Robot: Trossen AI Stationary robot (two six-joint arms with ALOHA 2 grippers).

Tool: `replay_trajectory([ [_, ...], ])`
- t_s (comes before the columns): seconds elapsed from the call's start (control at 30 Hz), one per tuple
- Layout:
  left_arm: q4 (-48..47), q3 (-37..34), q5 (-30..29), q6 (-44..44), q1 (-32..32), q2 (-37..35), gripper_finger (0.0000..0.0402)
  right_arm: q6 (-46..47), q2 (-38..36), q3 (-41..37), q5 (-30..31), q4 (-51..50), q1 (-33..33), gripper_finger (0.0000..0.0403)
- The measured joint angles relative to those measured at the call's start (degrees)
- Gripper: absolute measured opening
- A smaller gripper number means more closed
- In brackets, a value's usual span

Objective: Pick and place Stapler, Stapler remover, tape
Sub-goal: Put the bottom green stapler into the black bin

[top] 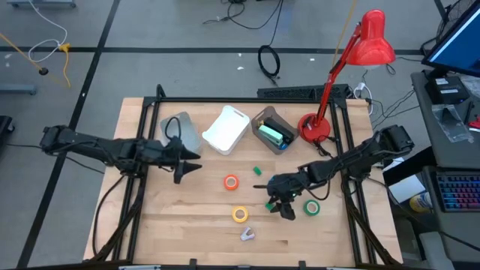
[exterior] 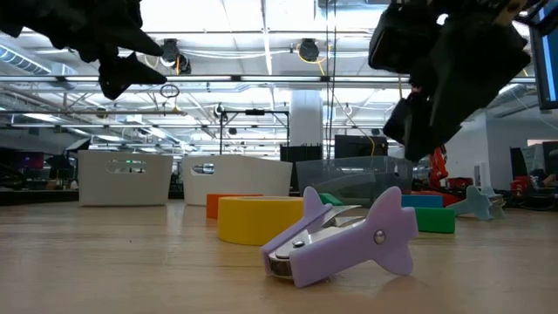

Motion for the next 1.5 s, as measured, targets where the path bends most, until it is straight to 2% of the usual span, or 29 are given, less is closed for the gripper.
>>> replay_trajectory([
  [0.13,0.0,-1.1,-0.3,-0.1,-1.3,-1.0,0.0228,1.3,0.0,-0.1,2.7,-1.0,0.0,0.0171],
  [0.63,-0.4,-1.1,-0.5,2.2,-1.6,-1.0,0.0228,6.3,1.1,-0.1,6.8,-2.0,-0.4,0.0171],
  [1.1,-2.1,-1.2,-0.4,2.9,-1.5,-1.0,0.0228,12.0,9.0,0.1,1.0,2.0,0.1,0.0171],
  [1.5,-3.1,-1.2,-0.4,3.4,-1.5,-1.0,0.0228,12.2,9.5,0.2,3.1,1.6,0.2,0.0170],
])
